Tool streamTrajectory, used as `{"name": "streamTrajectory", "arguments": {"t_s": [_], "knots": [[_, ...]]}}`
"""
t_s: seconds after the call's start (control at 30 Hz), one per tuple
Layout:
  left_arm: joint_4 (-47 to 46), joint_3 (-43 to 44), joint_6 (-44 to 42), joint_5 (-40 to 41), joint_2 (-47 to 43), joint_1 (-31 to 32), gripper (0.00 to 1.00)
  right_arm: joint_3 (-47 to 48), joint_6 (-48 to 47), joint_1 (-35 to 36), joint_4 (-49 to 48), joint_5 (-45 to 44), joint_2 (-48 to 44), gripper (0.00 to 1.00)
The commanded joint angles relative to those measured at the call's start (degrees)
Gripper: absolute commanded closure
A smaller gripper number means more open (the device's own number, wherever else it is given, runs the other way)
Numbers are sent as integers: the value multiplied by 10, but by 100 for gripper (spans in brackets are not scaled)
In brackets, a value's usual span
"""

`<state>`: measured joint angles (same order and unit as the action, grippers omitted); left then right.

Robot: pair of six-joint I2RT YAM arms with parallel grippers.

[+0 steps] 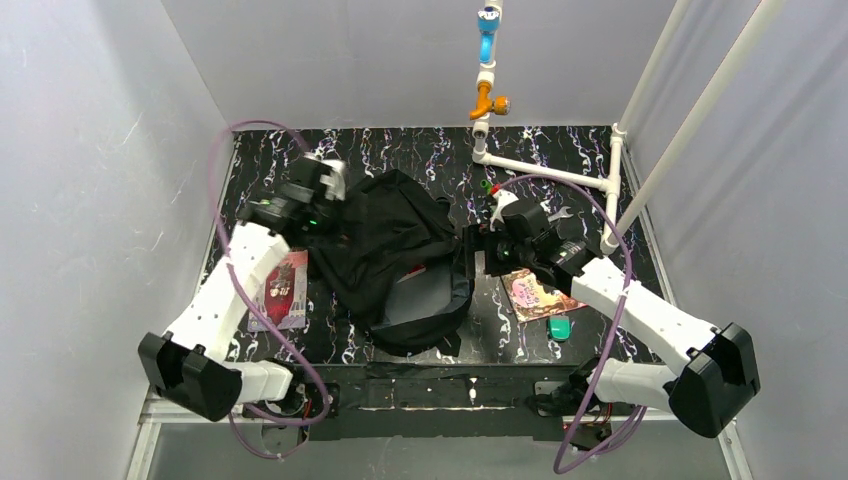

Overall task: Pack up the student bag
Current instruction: Place the book in the student bag, then pick up the book from the center of the board.

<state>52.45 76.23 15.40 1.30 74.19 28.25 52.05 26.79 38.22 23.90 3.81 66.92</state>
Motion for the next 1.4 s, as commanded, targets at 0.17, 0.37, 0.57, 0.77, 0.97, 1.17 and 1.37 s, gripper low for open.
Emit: {"name": "streamTrajectory", "arguments": {"t_s": [0.17, 0.37, 0.57, 0.77, 0.97, 1.17, 1.37], "knots": [[-83, -132, 156, 32, -32, -435, 2, 81, -13, 40, -39, -13, -3, 1], [-106, -126, 124, 5, 97, -537, 2, 93, 6, 68, -110, 99, 35, 2], [-91, -71, 6, -31, 226, -545, 2, 143, 20, 199, -195, 164, 180, 2], [-124, -107, 18, -69, 262, -544, 4, 223, 19, 257, -231, 173, 327, 2], [-137, -157, 67, -117, 259, -544, 14, 338, 42, 280, -259, 127, 483, 22], [-152, -218, 120, -183, 206, -544, 14, 447, 56, 286, -241, 87, 605, 26], [-184, -290, 180, -205, 124, -544, 16, 463, 28, 288, -212, 41, 643, 26]]}}
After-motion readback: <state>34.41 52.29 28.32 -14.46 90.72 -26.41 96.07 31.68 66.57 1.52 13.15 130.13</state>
